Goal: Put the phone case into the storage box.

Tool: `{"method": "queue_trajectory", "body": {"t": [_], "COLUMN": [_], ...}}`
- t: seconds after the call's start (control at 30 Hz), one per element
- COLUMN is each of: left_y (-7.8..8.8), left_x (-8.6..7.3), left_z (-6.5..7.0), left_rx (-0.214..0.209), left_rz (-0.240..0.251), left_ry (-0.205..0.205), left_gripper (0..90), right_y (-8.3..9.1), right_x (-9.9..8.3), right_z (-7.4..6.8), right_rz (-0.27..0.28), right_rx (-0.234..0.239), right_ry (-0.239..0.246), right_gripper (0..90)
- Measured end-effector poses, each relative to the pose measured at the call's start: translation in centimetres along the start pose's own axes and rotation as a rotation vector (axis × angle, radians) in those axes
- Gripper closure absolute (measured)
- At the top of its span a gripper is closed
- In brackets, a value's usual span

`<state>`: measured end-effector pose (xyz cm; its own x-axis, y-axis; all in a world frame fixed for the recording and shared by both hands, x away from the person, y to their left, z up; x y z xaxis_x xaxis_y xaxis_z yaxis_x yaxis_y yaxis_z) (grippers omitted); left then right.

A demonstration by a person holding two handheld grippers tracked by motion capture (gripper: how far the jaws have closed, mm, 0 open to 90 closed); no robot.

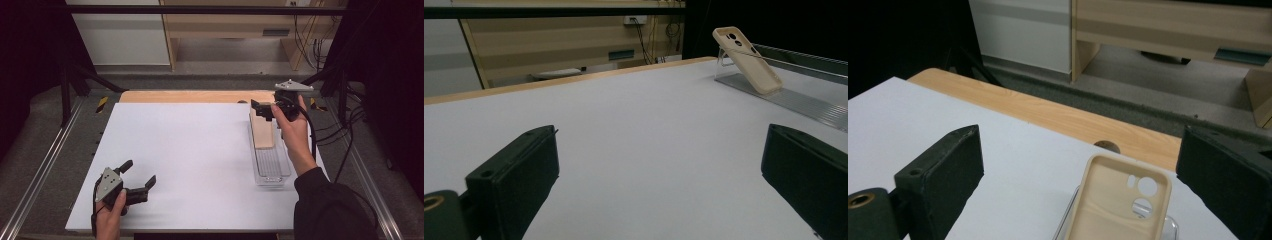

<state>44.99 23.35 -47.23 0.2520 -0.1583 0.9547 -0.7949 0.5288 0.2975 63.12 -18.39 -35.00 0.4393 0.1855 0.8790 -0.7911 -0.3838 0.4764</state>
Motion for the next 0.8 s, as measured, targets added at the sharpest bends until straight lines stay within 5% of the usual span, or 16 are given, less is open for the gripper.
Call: {"method": "queue_trajectory", "body": {"t": [0.47, 0.8], "left_y": [0.0, 0.1], "left_x": [0.0, -0.1], "left_z": [-0.1, -0.3], "left_rx": [0.003, 0.010], "left_rz": [-0.001, -0.002], "left_ry": [0.005, 0.008], "left_gripper": [2.0, 1.9], "right_y": [1.4, 1.5], "right_x": [0.8, 0.7], "right_z": [-0.5, -0.4], "right_rz": [0.088, 0.073], "right_rx": [0.018, 0.025], "right_ry": [0.009, -0.024], "right_gripper": [4.5, 3.9]}}
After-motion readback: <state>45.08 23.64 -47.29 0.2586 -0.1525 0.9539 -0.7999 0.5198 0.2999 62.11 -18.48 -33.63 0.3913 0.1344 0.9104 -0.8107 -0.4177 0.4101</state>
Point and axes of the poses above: each handheld gripper's, and its own axes: y roughly backward along the jaws, x roughly out of its top, z roughly to its right, the point moved 6 cm from there along -y, roughly forward along the jaws, and after that the axes turned 6 degrees about -z, right-handed, at the moved point
